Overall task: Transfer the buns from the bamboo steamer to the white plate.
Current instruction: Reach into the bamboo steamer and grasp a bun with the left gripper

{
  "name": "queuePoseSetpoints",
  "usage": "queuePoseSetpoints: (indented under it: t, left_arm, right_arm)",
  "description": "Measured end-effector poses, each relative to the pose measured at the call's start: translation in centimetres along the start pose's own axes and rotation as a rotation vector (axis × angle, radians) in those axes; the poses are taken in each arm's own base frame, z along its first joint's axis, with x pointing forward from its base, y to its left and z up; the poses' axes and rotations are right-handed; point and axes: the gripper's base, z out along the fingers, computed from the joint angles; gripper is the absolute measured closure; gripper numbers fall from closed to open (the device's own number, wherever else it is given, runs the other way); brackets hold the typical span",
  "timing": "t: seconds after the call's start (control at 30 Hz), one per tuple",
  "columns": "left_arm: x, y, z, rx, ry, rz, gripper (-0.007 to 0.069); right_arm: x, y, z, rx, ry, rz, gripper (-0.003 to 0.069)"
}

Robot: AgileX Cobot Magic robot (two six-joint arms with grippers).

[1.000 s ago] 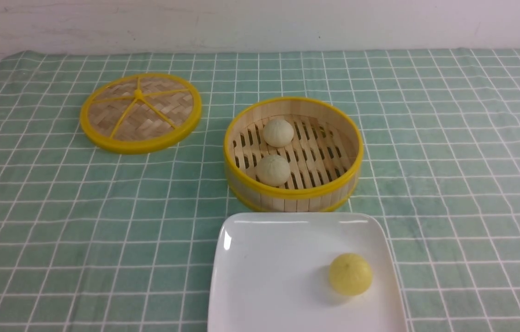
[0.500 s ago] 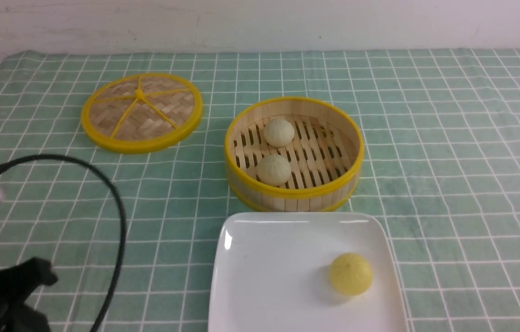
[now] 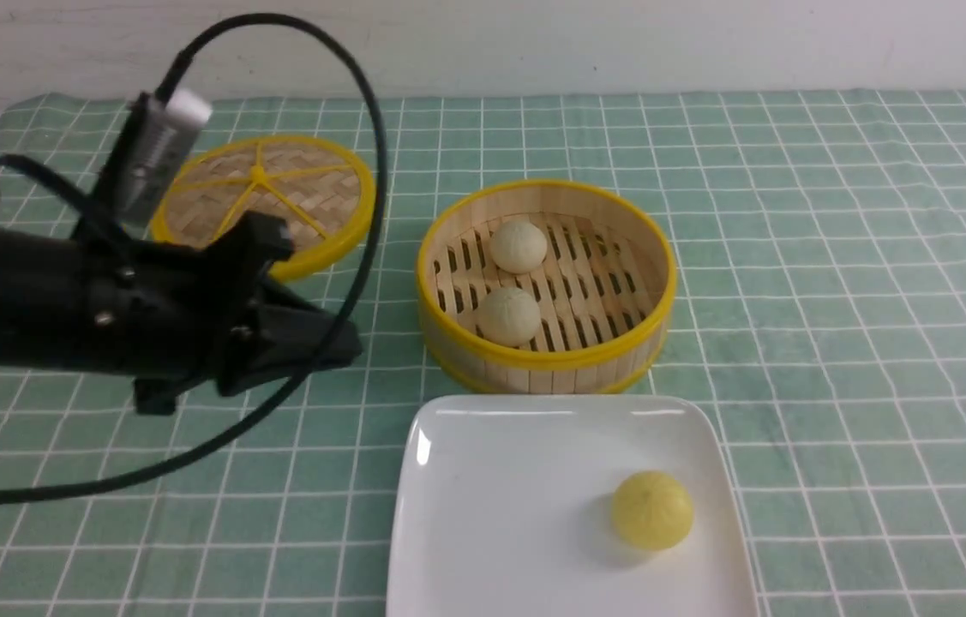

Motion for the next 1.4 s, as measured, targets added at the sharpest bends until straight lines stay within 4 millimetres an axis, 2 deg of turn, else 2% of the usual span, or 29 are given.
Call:
queuePoseSetpoints:
  t: [0.17,0.27,0.33,0.37,0.47,0.67,0.8,0.93,1.2,1.3,1.4]
  left_arm:
    - [0.0,-3.1,5.7,-0.013,0.039,0.105,0.0531]
    - [-0.8,-4.1,7.1,-0.033,0.031,0.143,0.0491]
    - [-2.8,-4.4,9.1,-0.09,0.032,0.19,0.0421]
    - [-3.0,-4.5,9.2,-0.089,0.03,0.186,0.0415]
    - [-5.6,-4.7,11.5,-0.183,0.069,0.228,0.0328]
    - [-9.1,-4.0,14.6,-0.38,0.154,0.276,0.0292]
    - [-10.7,-5.3,15.7,-0.432,0.152,0.335,0.029]
    - [-10.7,-6.1,17.3,-0.468,0.163,0.367,0.029]
    - [-9.3,-4.5,20.9,-0.574,0.203,0.364,0.0314]
    - [-9.3,-3.6,21.8,-0.603,0.204,0.374,0.0403]
    - [-9.3,-3.8,21.7,-0.601,0.203,0.374,0.0517]
  right_arm:
    - [0.0,0.0,0.0,0.0,0.0,0.0,0.0419]
    - [0.0,0.0,0.0,0.0,0.0,0.0,0.0419]
    - [0.0,0.0,0.0,0.0,0.0,0.0,0.0419]
    - [0.0,0.0,0.0,0.0,0.0,0.0,0.0419]
    - [0.0,0.0,0.0,0.0,0.0,0.0,0.0419]
    - [0.0,0.0,0.0,0.0,0.0,0.0,0.0419]
    - [0.0,0.0,0.0,0.0,0.0,0.0,0.0419]
    - [0.0,0.0,0.0,0.0,0.0,0.0,0.0419]
    - [0.0,0.0,0.0,0.0,0.0,0.0,0.0419]
    - [0.0,0.0,0.0,0.0,0.0,0.0,0.0419]
    - [0.0,0.0,0.0,0.0,0.0,0.0,0.0419]
